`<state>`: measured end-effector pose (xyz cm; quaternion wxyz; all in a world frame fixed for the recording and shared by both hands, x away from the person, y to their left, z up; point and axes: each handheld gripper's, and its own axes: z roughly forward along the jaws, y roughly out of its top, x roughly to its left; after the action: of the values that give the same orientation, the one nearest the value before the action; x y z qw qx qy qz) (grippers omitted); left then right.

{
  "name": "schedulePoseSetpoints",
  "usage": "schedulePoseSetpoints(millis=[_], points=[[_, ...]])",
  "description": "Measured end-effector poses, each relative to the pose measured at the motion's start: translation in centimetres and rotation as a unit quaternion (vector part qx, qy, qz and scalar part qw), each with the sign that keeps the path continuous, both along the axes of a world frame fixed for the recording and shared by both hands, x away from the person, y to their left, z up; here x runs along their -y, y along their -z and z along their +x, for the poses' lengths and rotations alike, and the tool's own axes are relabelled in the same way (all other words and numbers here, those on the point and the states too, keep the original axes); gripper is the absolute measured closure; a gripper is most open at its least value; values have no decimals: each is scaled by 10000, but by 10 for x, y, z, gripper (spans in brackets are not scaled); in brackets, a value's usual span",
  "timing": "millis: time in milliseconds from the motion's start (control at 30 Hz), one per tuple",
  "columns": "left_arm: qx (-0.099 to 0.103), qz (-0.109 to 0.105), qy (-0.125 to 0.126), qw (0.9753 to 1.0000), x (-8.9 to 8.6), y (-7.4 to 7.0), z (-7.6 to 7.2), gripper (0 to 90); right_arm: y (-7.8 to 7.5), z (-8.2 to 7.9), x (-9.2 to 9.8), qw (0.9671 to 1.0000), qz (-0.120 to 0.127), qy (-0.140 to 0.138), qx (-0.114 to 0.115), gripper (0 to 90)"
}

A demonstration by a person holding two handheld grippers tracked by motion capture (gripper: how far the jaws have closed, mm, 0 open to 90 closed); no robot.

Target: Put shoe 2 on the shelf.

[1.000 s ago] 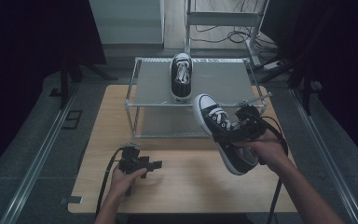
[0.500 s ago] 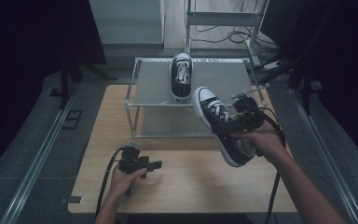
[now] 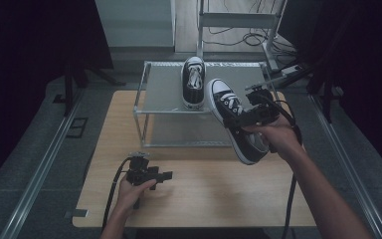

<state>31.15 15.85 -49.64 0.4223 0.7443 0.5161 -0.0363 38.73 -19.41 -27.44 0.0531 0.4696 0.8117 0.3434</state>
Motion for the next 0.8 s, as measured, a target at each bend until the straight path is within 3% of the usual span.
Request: schedulePoseSetpoints(millis=[200,300,800], points=[[7,-30,-14,10000,-2,-1,0,248,-5,13,-4,9999,-48,128,-48,138],[8,-159,14,9999,-3,-3,0,248,-7,20,-7,9998,-71,179,-86,138],[7,-165,-15,9999,-5,-3,0,248,-16,57,-16,9973,-51,690,-245,138]])
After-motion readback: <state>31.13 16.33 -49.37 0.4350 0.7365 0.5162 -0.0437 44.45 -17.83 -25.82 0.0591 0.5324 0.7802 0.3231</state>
